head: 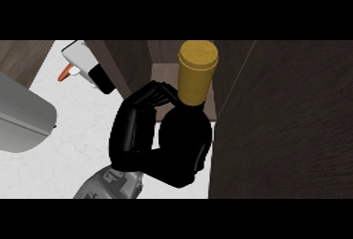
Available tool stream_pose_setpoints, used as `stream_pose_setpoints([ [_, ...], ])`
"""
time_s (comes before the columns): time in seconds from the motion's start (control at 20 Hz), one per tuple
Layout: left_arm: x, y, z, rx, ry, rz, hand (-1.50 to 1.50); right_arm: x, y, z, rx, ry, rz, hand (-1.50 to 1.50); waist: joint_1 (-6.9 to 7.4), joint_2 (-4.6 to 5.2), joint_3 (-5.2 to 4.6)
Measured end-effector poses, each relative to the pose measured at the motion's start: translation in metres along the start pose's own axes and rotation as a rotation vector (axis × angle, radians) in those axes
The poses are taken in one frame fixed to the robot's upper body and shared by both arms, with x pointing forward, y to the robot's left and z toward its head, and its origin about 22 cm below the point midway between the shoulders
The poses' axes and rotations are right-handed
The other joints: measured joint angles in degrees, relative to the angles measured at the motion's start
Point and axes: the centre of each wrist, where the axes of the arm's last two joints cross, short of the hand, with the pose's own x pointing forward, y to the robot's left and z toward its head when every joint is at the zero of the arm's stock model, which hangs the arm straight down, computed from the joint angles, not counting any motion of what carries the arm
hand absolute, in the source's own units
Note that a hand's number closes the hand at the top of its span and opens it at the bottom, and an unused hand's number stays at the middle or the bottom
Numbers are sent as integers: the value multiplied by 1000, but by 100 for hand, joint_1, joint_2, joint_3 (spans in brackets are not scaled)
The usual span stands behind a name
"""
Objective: Pick up the wine, place it into the cabinet and close the cabinet
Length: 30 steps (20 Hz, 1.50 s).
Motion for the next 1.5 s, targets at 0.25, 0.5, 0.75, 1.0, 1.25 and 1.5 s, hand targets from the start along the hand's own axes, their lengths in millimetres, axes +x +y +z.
stream_pose_setpoints([
  [0.25, -2, -10, -15, 28, 7, -15, 150, 2, 1, -2, 1, 1, -6, -150, 8, 2, -1],
  [0.5, -11, -17, -21, 44, -11, -61, 150, 3, -4, -1, -6, 8, 18, -150, 13, 1, -1],
  [0.75, -24, -22, -23, 68, -12, -65, 150, 5, -3, -3, -1, 2, 13, -150, 2, 5, -3],
  [1.0, -33, -21, -25, 97, 1, -43, 150, 7, -3, -4, 3, 5, 16, -150, -3, 5, -3],
  [1.25, -53, -9, -25, 134, 9, -27, 150, 7, -2, -5, 5, -2, 5, -150, -13, 9, -3],
  [1.5, -74, -6, -22, 139, 13, -89, 150, 8, -7, -4, -1, -3, 30, -150, -14, 6, -3],
])
